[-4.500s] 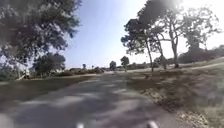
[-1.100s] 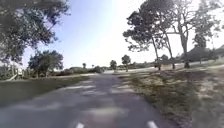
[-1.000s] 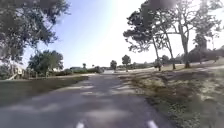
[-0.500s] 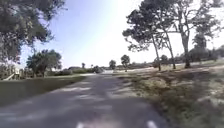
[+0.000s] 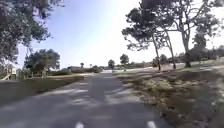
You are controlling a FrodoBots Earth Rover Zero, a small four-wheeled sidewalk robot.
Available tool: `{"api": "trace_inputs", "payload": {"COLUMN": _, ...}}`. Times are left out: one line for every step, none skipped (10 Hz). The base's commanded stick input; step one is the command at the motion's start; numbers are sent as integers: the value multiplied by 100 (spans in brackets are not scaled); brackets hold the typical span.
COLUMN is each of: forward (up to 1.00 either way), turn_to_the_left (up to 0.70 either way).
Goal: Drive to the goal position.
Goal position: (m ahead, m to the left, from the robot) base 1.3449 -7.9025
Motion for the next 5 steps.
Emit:
{"api": "trace_inputs", "payload": {"forward": 85, "turn_to_the_left": 17}}
{"api": "trace_inputs", "payload": {"forward": 86, "turn_to_the_left": 29}}
{"api": "trace_inputs", "payload": {"forward": 87, "turn_to_the_left": 35}}
{"api": "trace_inputs", "payload": {"forward": 87, "turn_to_the_left": 35}}
{"api": "trace_inputs", "payload": {"forward": 86, "turn_to_the_left": 22}}
